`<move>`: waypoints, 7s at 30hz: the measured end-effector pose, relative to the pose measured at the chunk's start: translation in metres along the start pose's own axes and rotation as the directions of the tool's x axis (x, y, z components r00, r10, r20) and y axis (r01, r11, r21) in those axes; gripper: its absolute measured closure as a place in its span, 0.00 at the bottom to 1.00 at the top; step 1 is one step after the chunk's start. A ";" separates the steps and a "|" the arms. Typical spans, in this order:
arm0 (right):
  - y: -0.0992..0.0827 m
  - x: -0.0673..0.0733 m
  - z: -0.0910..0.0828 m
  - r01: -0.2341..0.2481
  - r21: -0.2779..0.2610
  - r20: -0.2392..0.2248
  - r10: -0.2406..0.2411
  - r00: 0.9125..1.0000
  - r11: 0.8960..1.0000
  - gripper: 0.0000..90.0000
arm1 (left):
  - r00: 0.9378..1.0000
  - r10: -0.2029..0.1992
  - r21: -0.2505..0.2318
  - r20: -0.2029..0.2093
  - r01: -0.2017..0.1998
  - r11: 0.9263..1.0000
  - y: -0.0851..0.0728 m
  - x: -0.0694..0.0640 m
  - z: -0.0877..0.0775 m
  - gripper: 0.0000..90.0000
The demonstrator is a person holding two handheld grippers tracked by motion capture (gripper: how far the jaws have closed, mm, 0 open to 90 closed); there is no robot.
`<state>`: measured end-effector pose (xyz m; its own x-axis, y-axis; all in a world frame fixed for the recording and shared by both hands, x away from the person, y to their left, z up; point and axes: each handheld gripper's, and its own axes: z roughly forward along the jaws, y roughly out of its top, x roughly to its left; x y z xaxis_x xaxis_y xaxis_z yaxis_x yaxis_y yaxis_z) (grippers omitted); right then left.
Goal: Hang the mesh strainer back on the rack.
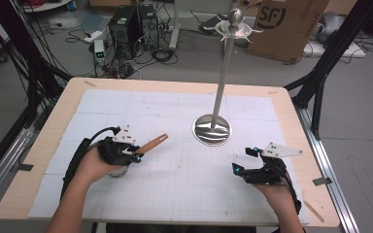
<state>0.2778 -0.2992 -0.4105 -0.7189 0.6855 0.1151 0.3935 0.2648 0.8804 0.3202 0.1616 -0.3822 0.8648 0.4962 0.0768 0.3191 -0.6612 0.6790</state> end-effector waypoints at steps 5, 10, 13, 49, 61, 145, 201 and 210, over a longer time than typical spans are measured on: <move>0.000 0.000 0.000 -0.002 -0.003 0.001 0.002 1.000 1.000 0.19 | 0.999 0.017 -0.061 0.040 -0.015 0.998 0.014 -0.003 -0.006 0.76; 0.001 0.000 -0.001 0.000 -0.005 0.001 0.000 1.000 1.000 0.19 | 0.997 0.017 -0.138 0.076 -0.006 0.990 0.027 -0.003 -0.010 0.76; 0.000 0.000 -0.002 -0.001 -0.006 0.000 0.001 1.000 1.000 0.19 | 0.996 0.026 -0.178 0.085 -0.011 0.984 0.034 -0.001 -0.011 0.76; 0.001 -0.001 -0.004 0.001 -0.019 -0.003 -0.001 1.000 1.000 0.19 | 0.992 0.107 -0.421 0.071 -0.067 0.905 0.130 0.014 -0.054 0.76; 0.001 -0.003 -0.005 -0.007 -0.023 -0.005 0.007 1.000 1.000 0.19 | 0.985 0.152 -0.460 0.079 -0.099 0.882 0.157 0.011 -0.062 0.76; 0.000 -0.004 -0.007 -0.010 -0.031 -0.010 0.010 1.000 0.999 0.19 | 0.996 0.093 -0.459 0.017 -0.075 0.885 0.233 0.037 -0.046 0.76; 0.000 -0.003 -0.006 0.000 -0.024 -0.013 -0.001 1.000 1.000 0.19 | 0.993 0.042 -0.407 0.108 0.005 0.913 0.196 0.034 -0.023 0.45; 0.000 -0.003 -0.008 -0.006 -0.030 -0.008 0.006 1.000 1.000 0.19 | 0.996 0.028 -0.417 0.083 0.009 0.909 0.182 0.032 -0.027 0.35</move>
<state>0.2755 -0.3069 -0.4072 -0.7210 0.6818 0.1240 0.3804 0.2399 0.8932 0.3954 0.0724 -0.2368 0.9024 0.4295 0.0349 0.1365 -0.3617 0.9222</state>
